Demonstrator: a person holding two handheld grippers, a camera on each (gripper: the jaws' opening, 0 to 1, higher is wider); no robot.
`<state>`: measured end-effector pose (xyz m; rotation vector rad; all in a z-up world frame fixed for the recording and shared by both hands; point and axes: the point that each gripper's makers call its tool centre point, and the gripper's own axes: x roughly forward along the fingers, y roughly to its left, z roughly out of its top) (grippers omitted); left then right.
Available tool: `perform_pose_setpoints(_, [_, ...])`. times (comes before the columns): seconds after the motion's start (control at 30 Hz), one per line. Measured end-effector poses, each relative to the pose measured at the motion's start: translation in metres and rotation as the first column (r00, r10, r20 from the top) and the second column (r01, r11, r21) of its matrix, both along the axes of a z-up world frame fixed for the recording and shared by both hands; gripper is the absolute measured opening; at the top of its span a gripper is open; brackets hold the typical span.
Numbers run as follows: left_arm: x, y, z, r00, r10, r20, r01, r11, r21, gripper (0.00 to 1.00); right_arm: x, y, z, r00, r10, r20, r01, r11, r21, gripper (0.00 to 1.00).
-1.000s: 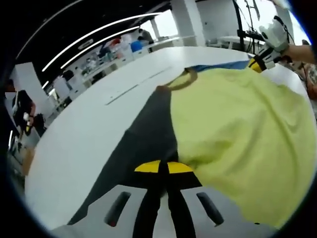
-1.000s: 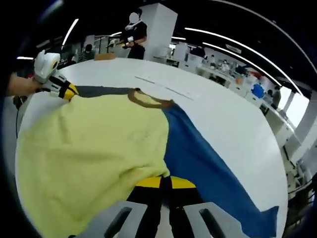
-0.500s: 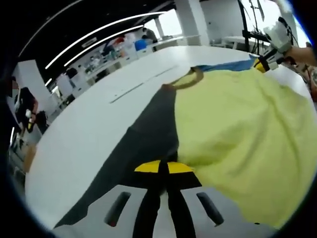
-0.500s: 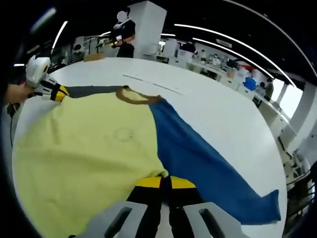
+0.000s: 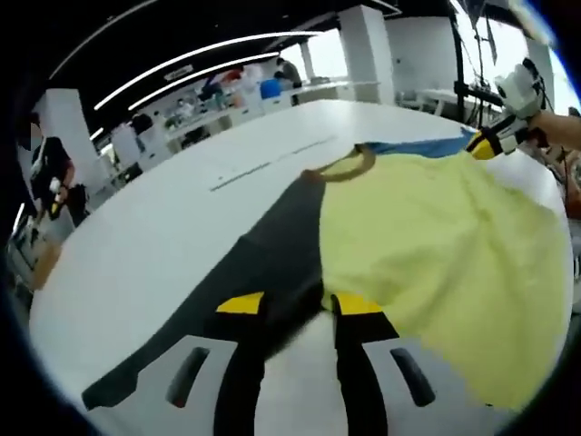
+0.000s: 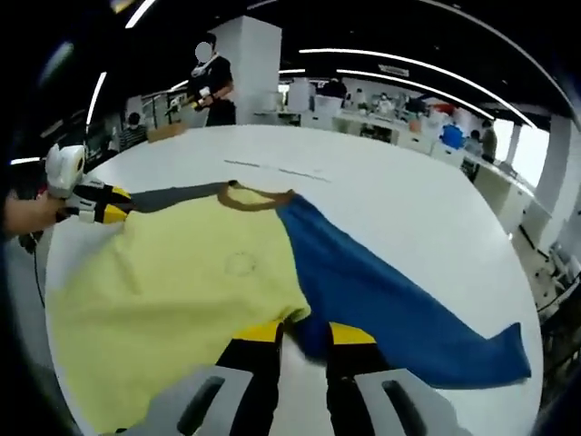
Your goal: Fold the garment on the visible template until the final outline fits inside the template.
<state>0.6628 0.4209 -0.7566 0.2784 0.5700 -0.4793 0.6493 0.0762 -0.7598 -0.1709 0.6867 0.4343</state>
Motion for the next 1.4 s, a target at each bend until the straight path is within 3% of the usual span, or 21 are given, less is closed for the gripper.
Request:
perform_pose_setpoints(0.13, [-0.008, 0.0, 0.008, 1.0, 0.013, 0.0, -0.013, 0.998, -0.061, 0.41, -0.016, 0.002, 0.004, 0.999, 0.007, -0.033, -0.007, 1.0, 0.019, 0.25])
perform_pose_setpoints(0.67, [-0.059, -0.012, 0.041, 0.996, -0.065, 0.067, 0.073, 0.988, -0.139, 0.81, -0.071, 0.006, 0.018, 0.994, 0.052, -0.092, -0.047, 0.998, 0.046, 0.42])
perform_pose_setpoints(1.07, [-0.107, -0.013, 0.043, 0.994, -0.104, 0.044, 0.11, 0.982, -0.155, 0.9, -0.111, 0.008, 0.023, 0.992, 0.065, -0.109, -0.06, 0.997, 0.05, 0.48])
perform_pose_setpoints(1.4, [-0.143, -0.004, 0.026, 0.995, -0.093, -0.035, 0.087, 0.983, -0.161, 0.83, -0.147, 0.01, 0.011, 0.983, 0.085, -0.16, -0.081, 0.996, 0.033, 0.47])
